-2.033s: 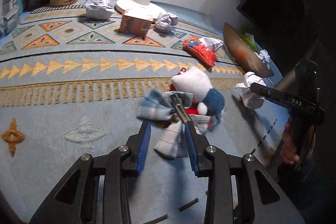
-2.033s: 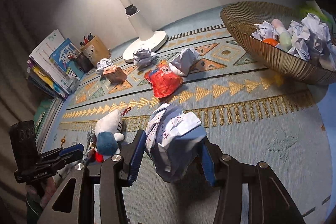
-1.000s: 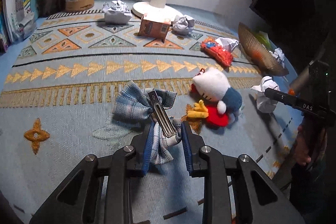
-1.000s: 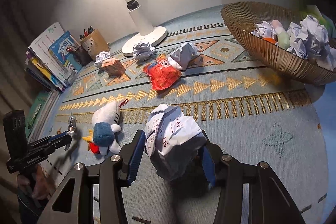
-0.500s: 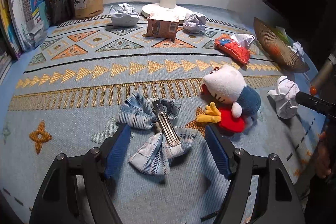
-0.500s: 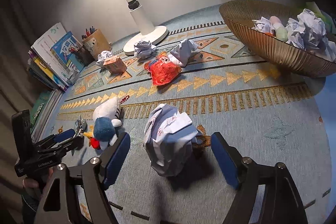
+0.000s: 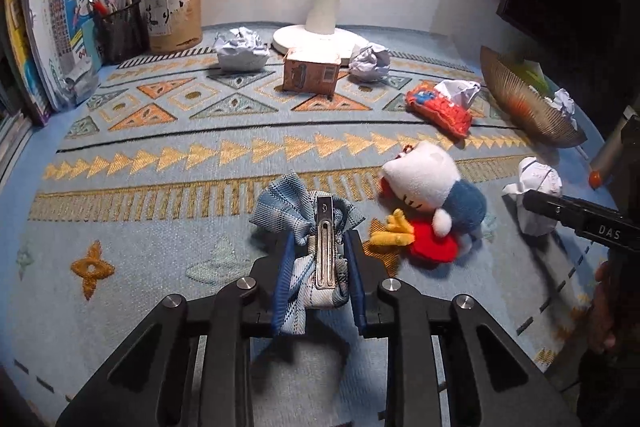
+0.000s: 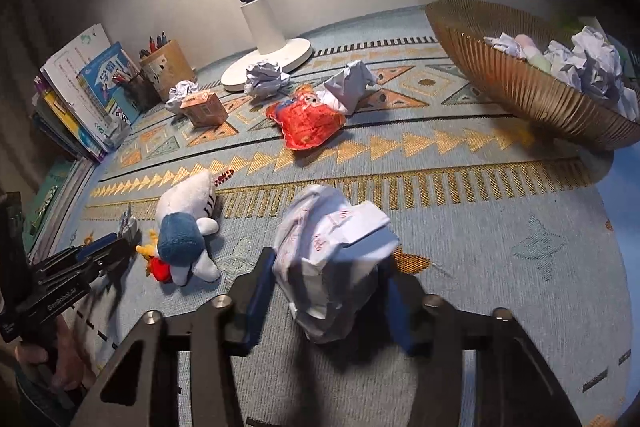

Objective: Organize objects
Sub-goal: 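Carry the plaid cloth and paper ball to the woven bowl and release both, then return both tools to the pile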

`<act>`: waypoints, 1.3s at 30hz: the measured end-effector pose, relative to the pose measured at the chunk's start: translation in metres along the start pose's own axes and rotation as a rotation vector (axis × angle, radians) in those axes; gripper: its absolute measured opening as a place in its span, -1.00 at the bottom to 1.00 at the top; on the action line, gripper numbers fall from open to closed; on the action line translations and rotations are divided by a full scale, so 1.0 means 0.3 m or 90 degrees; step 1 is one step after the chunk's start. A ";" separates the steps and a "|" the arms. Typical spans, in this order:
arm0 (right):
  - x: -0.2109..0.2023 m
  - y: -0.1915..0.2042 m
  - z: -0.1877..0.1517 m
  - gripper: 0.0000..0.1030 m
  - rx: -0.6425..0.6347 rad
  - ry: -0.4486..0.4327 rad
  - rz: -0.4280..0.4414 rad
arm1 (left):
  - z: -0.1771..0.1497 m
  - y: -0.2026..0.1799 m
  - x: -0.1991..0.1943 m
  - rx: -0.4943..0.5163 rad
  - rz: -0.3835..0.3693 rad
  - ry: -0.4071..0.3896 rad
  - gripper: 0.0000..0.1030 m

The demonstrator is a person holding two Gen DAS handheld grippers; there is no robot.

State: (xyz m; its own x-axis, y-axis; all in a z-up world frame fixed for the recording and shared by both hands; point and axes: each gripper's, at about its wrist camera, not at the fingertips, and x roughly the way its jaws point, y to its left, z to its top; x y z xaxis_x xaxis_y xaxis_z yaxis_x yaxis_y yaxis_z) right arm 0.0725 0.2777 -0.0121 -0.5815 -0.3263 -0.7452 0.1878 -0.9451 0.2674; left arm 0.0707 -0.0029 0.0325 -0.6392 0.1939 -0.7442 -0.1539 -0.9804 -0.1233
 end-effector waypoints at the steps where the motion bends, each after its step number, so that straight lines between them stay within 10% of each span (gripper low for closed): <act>1: -0.017 -0.002 0.002 -0.10 0.001 -0.012 0.000 | 0.015 -0.017 -0.017 0.010 0.000 -0.009 -0.57; 14: -0.550 -0.349 0.388 -0.08 0.149 -0.295 -0.108 | 0.547 -0.611 -0.027 0.135 -0.188 -0.105 -0.57; 24: -0.366 -0.567 0.579 -0.06 0.214 -0.241 -0.143 | 0.669 -0.898 0.296 0.154 -0.266 -0.061 -0.53; 28: -0.308 -0.589 0.614 0.05 0.206 -0.210 -0.130 | 0.685 -0.908 0.344 0.134 -0.318 -0.050 0.22; 39: -0.371 -0.469 0.505 0.05 0.158 -0.211 -0.097 | 0.603 -0.696 0.136 0.116 -0.300 -0.071 0.24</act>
State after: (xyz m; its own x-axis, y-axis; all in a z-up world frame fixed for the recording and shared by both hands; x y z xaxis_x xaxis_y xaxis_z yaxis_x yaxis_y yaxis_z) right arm -0.0092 0.4493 0.1258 -0.8181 -0.1234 -0.5617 -0.0913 -0.9365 0.3386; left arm -0.0597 0.2162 0.1465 -0.5435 0.6252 -0.5601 -0.5670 -0.7655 -0.3042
